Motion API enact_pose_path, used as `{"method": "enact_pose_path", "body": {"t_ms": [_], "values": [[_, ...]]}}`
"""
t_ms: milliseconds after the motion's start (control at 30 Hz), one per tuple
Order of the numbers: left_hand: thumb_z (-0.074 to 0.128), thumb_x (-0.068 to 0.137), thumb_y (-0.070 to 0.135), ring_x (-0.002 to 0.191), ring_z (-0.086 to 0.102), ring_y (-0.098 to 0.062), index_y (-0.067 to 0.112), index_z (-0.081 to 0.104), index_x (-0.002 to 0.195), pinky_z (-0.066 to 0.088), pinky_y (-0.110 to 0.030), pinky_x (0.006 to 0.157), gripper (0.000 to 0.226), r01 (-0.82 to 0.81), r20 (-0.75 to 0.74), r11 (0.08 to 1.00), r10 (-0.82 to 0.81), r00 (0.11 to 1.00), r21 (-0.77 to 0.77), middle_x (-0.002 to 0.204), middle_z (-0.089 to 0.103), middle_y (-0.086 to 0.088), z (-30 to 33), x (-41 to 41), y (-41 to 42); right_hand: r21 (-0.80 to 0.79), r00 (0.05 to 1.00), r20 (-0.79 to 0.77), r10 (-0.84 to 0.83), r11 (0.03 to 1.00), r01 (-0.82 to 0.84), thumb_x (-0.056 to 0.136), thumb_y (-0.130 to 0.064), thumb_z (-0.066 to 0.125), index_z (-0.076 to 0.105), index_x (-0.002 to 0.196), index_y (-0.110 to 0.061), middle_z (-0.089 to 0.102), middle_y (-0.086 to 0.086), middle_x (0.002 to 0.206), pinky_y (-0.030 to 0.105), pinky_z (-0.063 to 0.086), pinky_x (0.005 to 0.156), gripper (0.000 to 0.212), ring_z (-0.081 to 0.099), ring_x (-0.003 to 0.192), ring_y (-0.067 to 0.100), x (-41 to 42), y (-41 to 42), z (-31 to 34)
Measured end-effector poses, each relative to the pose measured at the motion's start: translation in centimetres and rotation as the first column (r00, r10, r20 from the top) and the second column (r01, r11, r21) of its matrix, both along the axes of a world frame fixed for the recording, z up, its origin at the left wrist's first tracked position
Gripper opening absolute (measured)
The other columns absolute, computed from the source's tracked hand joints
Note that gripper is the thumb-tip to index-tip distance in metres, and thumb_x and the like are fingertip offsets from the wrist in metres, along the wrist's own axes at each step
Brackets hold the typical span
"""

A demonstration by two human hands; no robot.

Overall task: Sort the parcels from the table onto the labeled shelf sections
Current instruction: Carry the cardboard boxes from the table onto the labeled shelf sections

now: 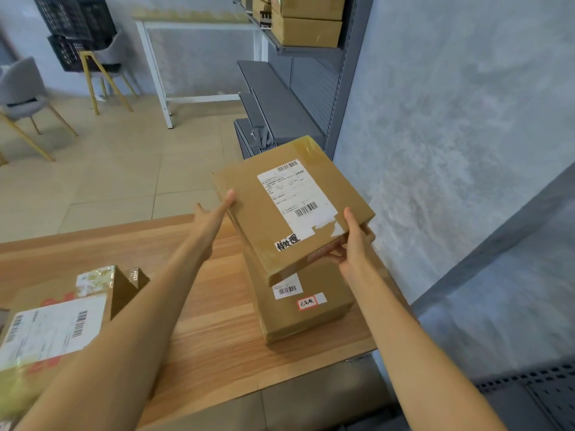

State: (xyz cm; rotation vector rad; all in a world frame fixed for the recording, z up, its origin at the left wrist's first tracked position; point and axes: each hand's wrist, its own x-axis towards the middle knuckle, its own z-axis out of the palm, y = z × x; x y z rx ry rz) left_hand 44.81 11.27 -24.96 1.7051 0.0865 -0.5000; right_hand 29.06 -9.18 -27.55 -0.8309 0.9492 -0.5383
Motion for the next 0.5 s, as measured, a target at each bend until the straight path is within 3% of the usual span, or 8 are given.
{"method": "enact_pose_path", "body": {"t_ms": [100,167,233,400,500], "values": [[0.053,0.072,0.078,0.135,0.038,-0.031,0.019,0.023,0.151,0.029,-0.059,0.107,0.103,0.007,-0.141,0.992,-0.025,0.99,-0.124,0.151,0.037,-0.003,-0.6,-1.5,-0.8,0.043,1.0,0.011,0.028,0.999,-0.029,0.059,-0.055,0.084,0.038,0.132,-0.028,0.069,0.008,0.109,0.056,0.058,0.065,0.09,0.072,0.09,0.032,0.8,1.1,-0.3],[0.057,0.076,0.072,0.115,0.055,-0.023,0.023,0.037,0.143,0.045,-0.046,0.086,0.085,-0.011,-0.157,0.983,-0.018,0.988,-0.183,0.135,0.055,0.002,-0.7,-1.9,-1.0,0.028,0.999,0.004,0.042,0.999,-0.042,0.065,-0.052,0.083,0.036,0.131,-0.027,0.068,0.008,0.109,0.056,0.058,0.066,0.084,0.071,0.092,0.033,1.0,1.6,-0.4],[0.066,0.074,0.066,0.103,0.063,-0.019,0.022,0.044,0.137,0.048,-0.038,0.073,0.08,-0.046,-0.15,0.977,0.014,0.989,-0.208,0.122,0.064,0.002,-0.7,-1.7,-1.0,0.008,0.999,-0.007,0.034,0.999,-0.033,0.075,-0.046,0.078,0.031,0.128,-0.028,0.066,0.008,0.107,0.058,0.058,0.069,0.073,0.069,0.093,0.033,1.0,2.1,-0.3],[0.072,0.076,0.05,0.096,0.065,-0.019,0.019,0.052,0.127,0.05,-0.034,0.068,0.063,-0.072,-0.101,0.973,0.051,0.994,-0.218,0.112,0.067,0.0,0.3,-0.3,-0.5,0.026,0.978,-0.021,0.206,0.978,-0.206,0.067,-0.055,0.08,0.039,0.131,-0.02,0.068,0.015,0.109,0.06,0.056,0.071,0.084,0.072,0.088,0.034,0.2,2.1,0.3],[0.073,0.074,0.051,0.098,0.065,-0.019,0.021,0.052,0.127,0.049,-0.035,0.068,0.064,-0.052,-0.067,0.975,0.038,0.997,-0.217,0.112,0.067,0.002,1.3,0.7,0.6,-0.03,0.939,-0.093,0.33,0.942,-0.334,0.07,-0.066,0.068,0.053,0.125,-0.02,0.066,0.01,0.115,0.065,0.049,0.086,0.073,0.065,0.104,0.031,-0.7,1.2,1.5]]}}
